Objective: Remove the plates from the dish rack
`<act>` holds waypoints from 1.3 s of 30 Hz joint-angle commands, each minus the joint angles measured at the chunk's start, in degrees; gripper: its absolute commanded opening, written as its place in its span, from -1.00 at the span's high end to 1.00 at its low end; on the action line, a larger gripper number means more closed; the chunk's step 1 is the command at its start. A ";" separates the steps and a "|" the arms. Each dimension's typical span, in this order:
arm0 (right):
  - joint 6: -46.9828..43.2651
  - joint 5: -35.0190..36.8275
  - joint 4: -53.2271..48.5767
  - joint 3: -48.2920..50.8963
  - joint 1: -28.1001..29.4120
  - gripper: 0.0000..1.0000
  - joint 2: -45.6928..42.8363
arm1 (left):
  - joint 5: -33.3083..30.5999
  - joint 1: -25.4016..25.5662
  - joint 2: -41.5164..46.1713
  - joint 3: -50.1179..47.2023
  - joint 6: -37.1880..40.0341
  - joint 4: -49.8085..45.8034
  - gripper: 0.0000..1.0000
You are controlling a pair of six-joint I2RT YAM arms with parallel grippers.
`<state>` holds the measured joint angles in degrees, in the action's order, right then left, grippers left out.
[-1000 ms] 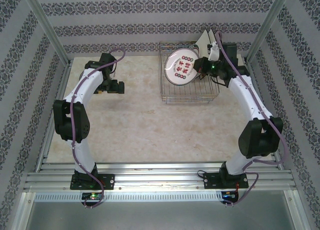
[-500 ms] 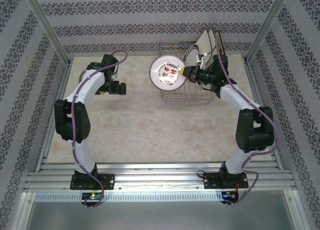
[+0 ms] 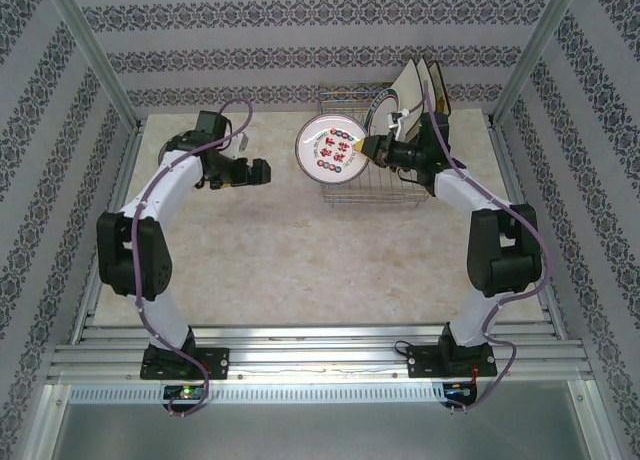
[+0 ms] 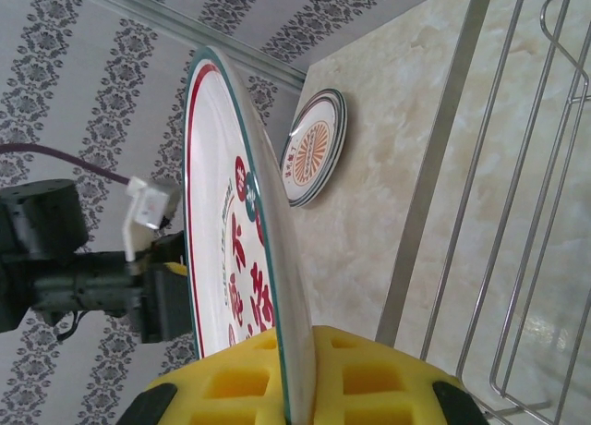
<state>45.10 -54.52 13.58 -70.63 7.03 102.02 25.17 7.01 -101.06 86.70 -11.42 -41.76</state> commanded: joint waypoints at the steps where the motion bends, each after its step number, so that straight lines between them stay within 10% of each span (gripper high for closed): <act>1: -0.05 -1.50 2.84 -0.54 0.53 1.00 0.24 | 16.20 -1.47 3.12 -3.53 -5.46 13.94 -0.99; 6: -0.29 -1.39 2.59 -0.97 1.05 1.00 1.12 | 29.98 -1.58 3.55 -10.19 -17.35 33.44 -1.00; 14: -1.83 0.77 -0.23 -4.54 5.28 1.00 3.24 | 30.34 -0.06 1.69 -10.25 -18.46 35.28 -0.91; 39: -0.42 -0.42 -0.18 -10.27 9.63 1.00 7.67 | 36.12 -0.11 -3.53 -8.95 -25.35 41.88 0.81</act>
<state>44.73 -52.97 11.29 -78.30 15.64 109.14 59.59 6.39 -103.66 76.27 -35.42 -3.77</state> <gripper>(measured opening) 0.068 0.130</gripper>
